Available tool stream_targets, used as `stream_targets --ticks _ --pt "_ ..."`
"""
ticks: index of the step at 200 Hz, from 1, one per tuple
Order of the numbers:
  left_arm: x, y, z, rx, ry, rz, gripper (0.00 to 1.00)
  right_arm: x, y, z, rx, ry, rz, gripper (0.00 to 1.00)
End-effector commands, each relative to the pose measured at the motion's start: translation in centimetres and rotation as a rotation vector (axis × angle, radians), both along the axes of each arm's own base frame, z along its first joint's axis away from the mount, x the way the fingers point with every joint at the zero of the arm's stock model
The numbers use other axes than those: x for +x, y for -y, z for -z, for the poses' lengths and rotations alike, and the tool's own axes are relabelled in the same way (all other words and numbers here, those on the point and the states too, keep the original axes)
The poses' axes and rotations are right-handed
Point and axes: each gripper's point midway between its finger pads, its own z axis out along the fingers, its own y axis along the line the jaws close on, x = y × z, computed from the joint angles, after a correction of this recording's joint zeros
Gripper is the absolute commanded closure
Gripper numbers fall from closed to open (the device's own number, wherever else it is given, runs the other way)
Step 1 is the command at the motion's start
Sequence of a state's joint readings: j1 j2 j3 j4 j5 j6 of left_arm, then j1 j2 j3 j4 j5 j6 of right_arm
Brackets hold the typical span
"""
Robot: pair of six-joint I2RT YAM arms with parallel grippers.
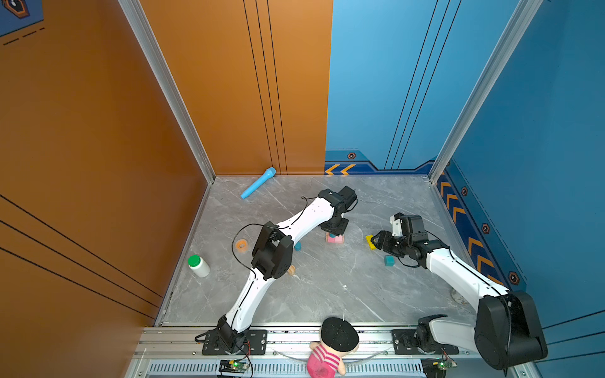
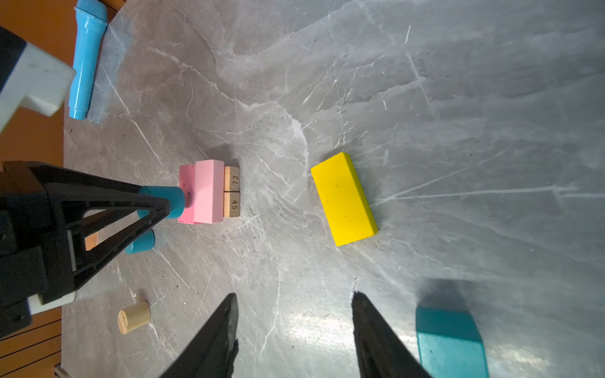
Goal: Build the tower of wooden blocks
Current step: 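Lower the teal cylinder with the left gripper toward the pink blocks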
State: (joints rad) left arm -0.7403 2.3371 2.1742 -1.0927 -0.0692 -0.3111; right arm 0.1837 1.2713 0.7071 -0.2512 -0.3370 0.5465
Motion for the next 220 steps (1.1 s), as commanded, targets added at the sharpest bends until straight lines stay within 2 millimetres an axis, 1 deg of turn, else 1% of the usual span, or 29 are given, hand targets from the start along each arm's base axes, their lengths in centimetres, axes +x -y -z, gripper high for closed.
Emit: stream_targets --ticks 1,30,66,79,104,220 --pt "0.2 -0.2 0.0 0.001 -0.011 -0.016 0.88 0.1 -0.1 0.3 0.007 -0.003 -0.01 0.43" --pt "0.2 -0.2 0.1 0.003 -0.012 -0.018 0.88 0.2 -0.2 0.4 0.01 -0.004 -0.013 0.43" --pt "0.7 -0.5 0.3 0.005 -0.01 -0.034 0.87 0.2 -0.2 0.4 0.01 -0.004 -0.013 0.43" --pt "1.0 -0.5 0.5 0.008 -0.005 -0.037 0.84 0.2 -0.2 0.3 0.01 -0.001 -0.013 0.43" --pt "1.2 -0.4 0.4 0.006 0.0 -0.038 0.83 0.2 -0.2 0.3 0.009 -0.003 -0.013 0.42" --pt "0.9 -0.6 1.2 0.013 -0.022 -0.046 0.81 0.2 -0.2 0.5 0.006 -0.006 -0.014 0.43"
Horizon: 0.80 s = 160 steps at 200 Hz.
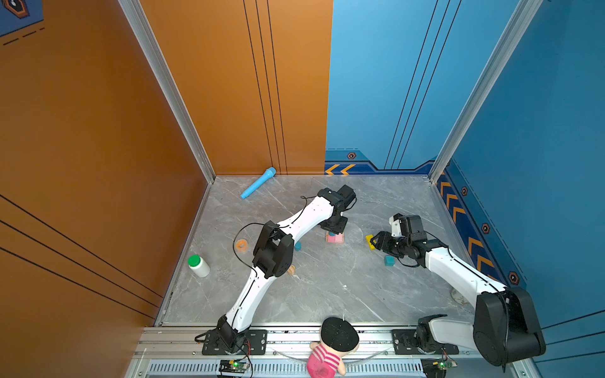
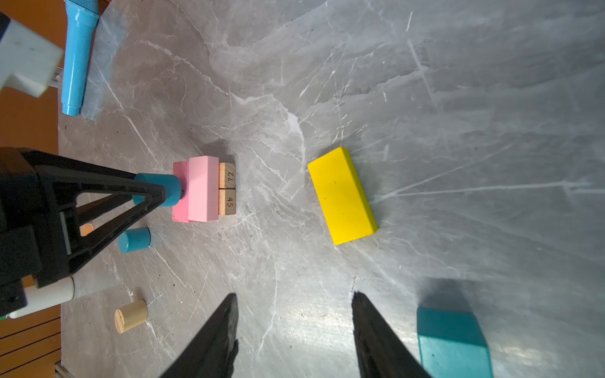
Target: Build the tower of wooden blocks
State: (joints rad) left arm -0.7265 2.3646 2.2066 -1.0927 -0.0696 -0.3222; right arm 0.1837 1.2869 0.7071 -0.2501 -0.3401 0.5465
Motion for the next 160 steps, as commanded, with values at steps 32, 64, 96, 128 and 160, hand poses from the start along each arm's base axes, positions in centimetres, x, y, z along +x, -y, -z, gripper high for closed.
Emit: stream_targets --ticks 32,64,96,128,160 --pt "-0.1 -0.6 1.1 0.022 -0.031 -0.023 0.8 0.3 -0.2 0.0 0.009 0.009 -0.013 0.43" --pt "-0.2 -0.6 1.3 0.025 -0.035 -0.024 0.8 0.3 -0.2 0.0 0.009 0.009 -0.012 0.43" --pt "-0.1 -0.6 1.5 0.025 -0.038 -0.028 0.78 0.3 -0.2 0.1 0.008 0.009 -0.012 0.43" --pt "-0.1 -0.7 1.7 0.026 -0.044 -0.031 0.76 0.3 -0.2 0.1 0.007 0.009 -0.011 0.43" --pt "-0.3 -0.7 2.0 0.03 -0.05 -0.033 0.75 0.3 -0.1 0.1 0.006 0.008 -0.01 0.42"
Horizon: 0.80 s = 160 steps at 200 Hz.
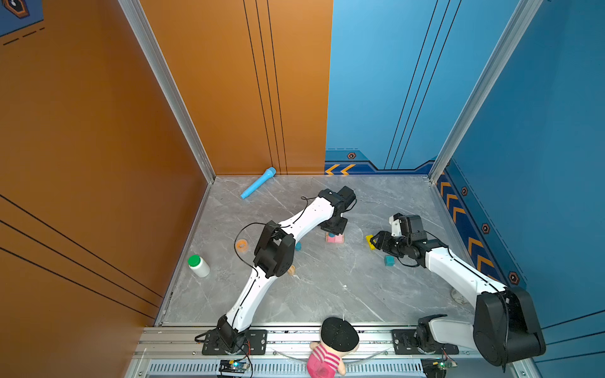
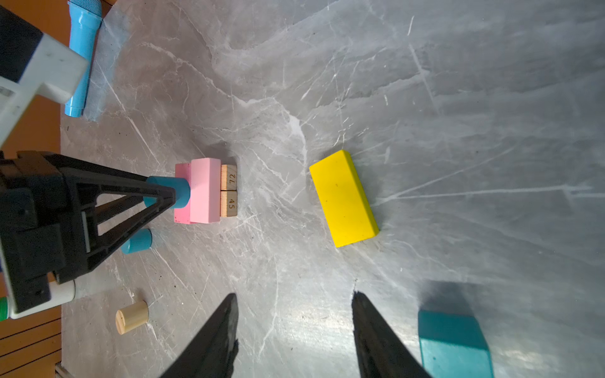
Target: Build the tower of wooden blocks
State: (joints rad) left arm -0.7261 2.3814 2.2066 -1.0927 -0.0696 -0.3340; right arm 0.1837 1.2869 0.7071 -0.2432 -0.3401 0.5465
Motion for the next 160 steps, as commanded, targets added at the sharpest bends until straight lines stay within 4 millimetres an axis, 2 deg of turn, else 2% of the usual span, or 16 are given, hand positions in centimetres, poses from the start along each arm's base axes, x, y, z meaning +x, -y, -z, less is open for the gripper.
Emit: stream_targets --ticks 1,49,99,160 --pt "-0.2 -0.7 1.16 0.022 -0.036 -0.021 0.74 0.16 -0.12 0.19 0.005 0.002 -0.01 0.42" --pt "-0.16 -0.89 1.25 0.028 -0.036 -0.024 0.7 0.15 -0.12 0.19 0.006 0.0 -0.008 0.42" --pt "-0.21 -0.81 1.4 0.028 -0.039 -0.024 0.57 0.11 -0.13 0.19 0.006 0.0 -0.01 0.42" --pt "-0.15 -0.6 1.17 0.02 -0.035 -0.02 0.49 0.14 -0.08 -0.03 0.006 0.005 -0.007 0.42"
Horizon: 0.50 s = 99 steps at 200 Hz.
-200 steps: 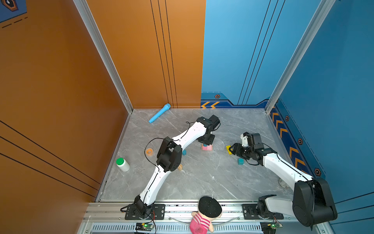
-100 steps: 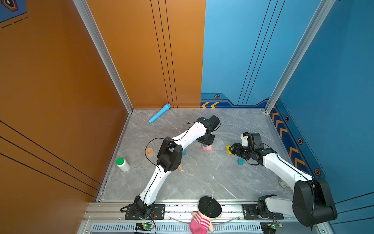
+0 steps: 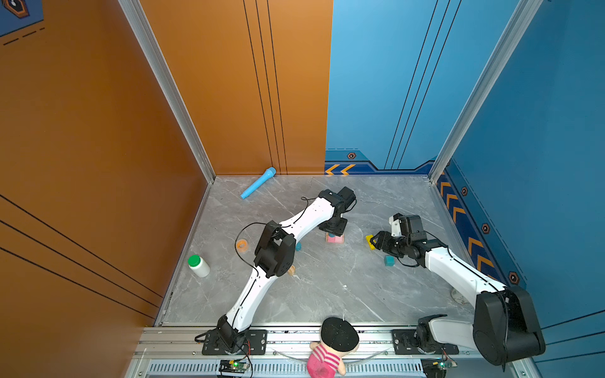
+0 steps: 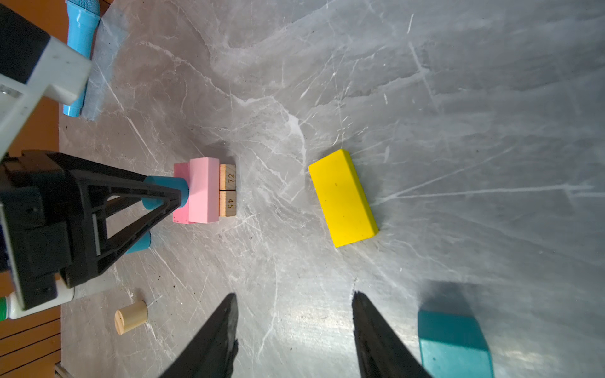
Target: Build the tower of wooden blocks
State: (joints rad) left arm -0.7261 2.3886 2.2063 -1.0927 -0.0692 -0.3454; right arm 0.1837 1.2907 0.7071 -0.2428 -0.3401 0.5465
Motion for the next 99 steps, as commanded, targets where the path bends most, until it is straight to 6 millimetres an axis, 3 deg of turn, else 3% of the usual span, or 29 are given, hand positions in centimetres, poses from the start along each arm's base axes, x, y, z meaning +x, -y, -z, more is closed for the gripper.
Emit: stream_targets --ticks 1,53,99 --pt "-0.1 -0.6 0.8 0.018 -0.028 -0.011 0.49 0.1 -0.1 -0.1 0.007 0.008 -0.008 0.42" --pt "-0.4 -0.1 -2.0 -0.031 0.002 0.007 0.38 -0.2 0.3 -1.7 -0.01 0.03 -0.005 0.41" --pt "-1.0 -0.5 -6.9 -0.064 0.089 0.03 0.34 -1.1 1.2 -5.2 -0.045 0.106 0.018 0.35"
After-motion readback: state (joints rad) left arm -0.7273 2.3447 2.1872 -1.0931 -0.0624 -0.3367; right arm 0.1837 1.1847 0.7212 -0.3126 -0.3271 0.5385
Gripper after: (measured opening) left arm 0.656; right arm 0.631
